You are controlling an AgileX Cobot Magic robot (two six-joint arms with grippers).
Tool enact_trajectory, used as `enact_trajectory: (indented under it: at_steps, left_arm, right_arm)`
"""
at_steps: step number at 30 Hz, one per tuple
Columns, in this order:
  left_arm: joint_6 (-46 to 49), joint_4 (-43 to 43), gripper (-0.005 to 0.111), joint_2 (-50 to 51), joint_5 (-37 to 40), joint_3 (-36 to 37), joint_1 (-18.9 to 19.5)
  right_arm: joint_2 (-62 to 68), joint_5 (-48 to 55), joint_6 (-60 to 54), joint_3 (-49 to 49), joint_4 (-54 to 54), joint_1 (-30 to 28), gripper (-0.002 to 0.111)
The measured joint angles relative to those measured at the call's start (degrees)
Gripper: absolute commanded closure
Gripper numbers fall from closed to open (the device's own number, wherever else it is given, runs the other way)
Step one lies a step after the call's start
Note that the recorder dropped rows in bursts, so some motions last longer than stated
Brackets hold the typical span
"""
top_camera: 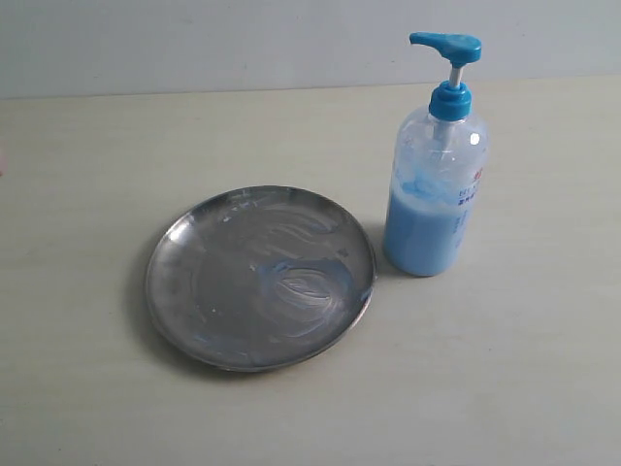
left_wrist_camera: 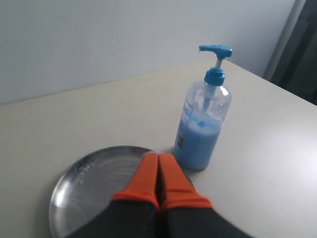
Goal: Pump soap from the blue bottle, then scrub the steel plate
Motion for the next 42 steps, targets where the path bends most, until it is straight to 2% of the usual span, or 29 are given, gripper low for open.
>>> enact_trajectory:
  at_steps: [4, 37, 42]
  left_arm:
    - [0.26, 0.07, 0.107, -2.15, -2.07, 1.82, 0.00]
    - [0.48, 0.07, 0.107, -2.93, -2.05, 2.10, 0.00]
    - [-2.18, 3.40, 0.107, -5.97, -3.10, 3.32, 0.75]
  right_arm:
    - [0.00, -0.24, -0.21, 0.00, 0.00, 0.00, 0.108]
    - [0.00, -0.24, -0.32, 0.00, 0.09, 0.00, 0.108]
    - [0.00, -0.24, -0.32, 0.00, 0.09, 0.00, 0.108]
